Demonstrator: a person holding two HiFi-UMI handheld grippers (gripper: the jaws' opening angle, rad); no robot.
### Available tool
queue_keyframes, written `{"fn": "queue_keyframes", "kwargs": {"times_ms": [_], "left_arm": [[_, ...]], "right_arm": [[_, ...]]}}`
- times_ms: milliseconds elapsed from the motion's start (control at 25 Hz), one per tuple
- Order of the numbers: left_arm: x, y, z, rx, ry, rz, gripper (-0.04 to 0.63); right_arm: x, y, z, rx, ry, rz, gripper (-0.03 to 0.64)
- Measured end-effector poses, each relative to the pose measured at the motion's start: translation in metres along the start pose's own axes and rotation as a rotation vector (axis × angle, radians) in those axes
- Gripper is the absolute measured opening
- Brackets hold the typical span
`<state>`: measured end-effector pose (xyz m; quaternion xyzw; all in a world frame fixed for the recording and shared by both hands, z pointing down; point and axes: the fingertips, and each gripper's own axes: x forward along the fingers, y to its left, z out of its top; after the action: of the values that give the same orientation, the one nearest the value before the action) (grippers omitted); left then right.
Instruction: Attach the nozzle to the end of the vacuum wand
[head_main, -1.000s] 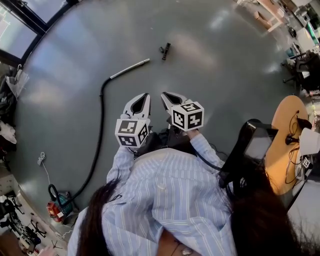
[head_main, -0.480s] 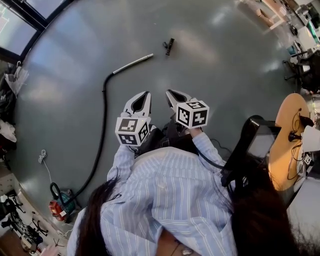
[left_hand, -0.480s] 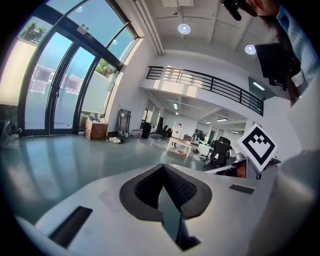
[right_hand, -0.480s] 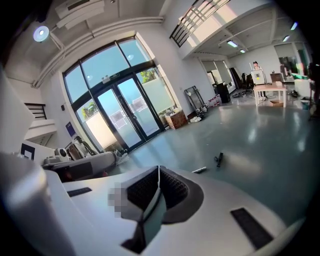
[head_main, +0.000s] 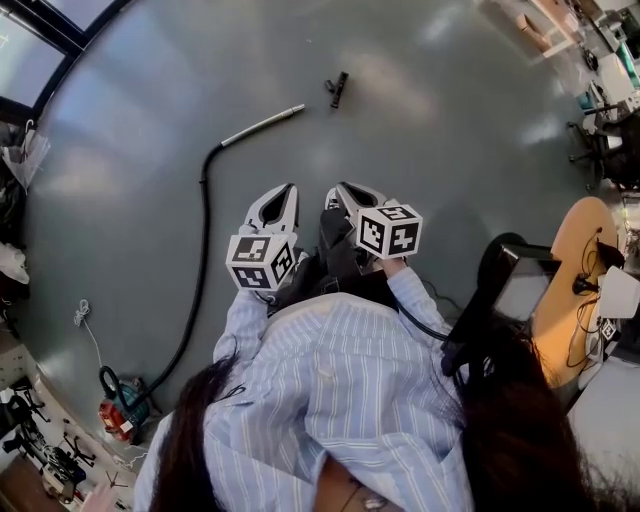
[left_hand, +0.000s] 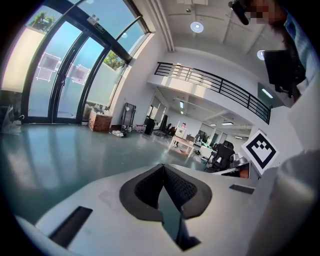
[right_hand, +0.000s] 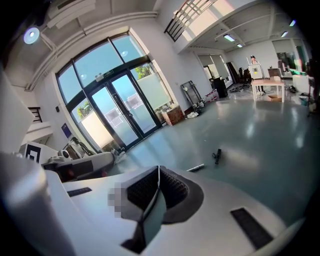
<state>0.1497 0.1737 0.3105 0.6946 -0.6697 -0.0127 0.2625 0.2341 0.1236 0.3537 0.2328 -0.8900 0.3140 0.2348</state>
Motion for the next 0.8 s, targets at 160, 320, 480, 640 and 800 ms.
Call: {"fn": "queue_keyframes", "kwargs": {"times_ms": [160, 320, 480, 640, 800], "left_arm": [[0.039, 0.016, 0.014, 0.005, 0.01, 0.023, 0.006], [0.088, 0.025, 0.043, 0.029, 0.007, 0.037, 0.006], [0.142, 0.022, 0.072, 0.043, -0.001, 0.031, 0.006], [0.185, 0.028, 0.096, 0.048, -0.001, 0.045, 0.006], [0.214, 0.033, 0.106, 0.035, 0.017, 0.066, 0.006]], "right_arm": [[0.028, -0.026, 0.035, -0.016, 0.009, 0.014, 0.014], [0.055, -0.052, 0.087, -0.058, 0.01, 0.044, 0.014], [0.076, -0.083, 0.133, -0.069, 0.008, 0.075, 0.014], [0.097, -0.111, 0.166, -0.057, 0.028, 0.089, 0.014], [0.114, -0.139, 0.184, -0.026, 0.044, 0.087, 0.014]]}}
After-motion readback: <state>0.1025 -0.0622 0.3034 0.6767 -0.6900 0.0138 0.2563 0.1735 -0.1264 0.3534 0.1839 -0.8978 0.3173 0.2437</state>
